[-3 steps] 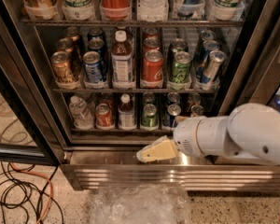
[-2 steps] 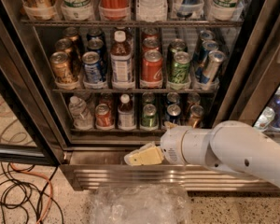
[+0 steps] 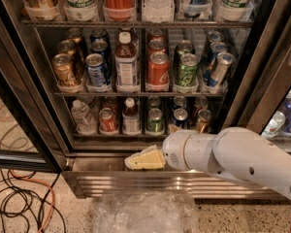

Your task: Pick water bottle from bottom shelf of fridge

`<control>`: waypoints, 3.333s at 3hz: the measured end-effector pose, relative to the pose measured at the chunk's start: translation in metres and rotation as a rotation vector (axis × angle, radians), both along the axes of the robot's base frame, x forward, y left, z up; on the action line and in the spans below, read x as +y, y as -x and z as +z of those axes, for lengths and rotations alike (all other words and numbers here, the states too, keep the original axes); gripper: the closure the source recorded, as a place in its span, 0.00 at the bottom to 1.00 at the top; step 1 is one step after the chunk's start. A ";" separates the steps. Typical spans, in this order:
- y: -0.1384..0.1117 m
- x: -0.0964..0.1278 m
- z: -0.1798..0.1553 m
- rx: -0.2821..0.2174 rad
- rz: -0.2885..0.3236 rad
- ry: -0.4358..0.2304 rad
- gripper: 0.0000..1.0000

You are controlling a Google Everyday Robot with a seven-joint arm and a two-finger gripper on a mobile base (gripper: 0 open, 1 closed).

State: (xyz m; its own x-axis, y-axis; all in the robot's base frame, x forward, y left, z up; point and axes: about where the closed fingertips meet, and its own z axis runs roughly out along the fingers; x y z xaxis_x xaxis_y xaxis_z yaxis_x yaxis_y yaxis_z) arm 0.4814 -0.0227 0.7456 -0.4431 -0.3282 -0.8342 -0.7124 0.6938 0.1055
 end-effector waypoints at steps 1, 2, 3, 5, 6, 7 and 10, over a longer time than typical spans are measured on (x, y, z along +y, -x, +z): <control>-0.006 0.014 -0.015 -0.026 -0.031 -0.060 0.00; -0.025 0.051 -0.018 -0.113 0.001 -0.139 0.00; -0.025 0.059 -0.027 -0.095 0.008 -0.172 0.00; -0.031 0.073 -0.034 -0.109 0.010 -0.222 0.00; -0.045 0.101 -0.039 -0.159 0.021 -0.288 0.00; -0.059 0.121 -0.048 -0.200 0.001 -0.302 0.00; -0.072 0.136 -0.059 -0.308 -0.004 -0.196 0.00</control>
Offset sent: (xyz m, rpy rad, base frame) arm 0.0494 0.0968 -0.0239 0.2522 -0.2185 0.0495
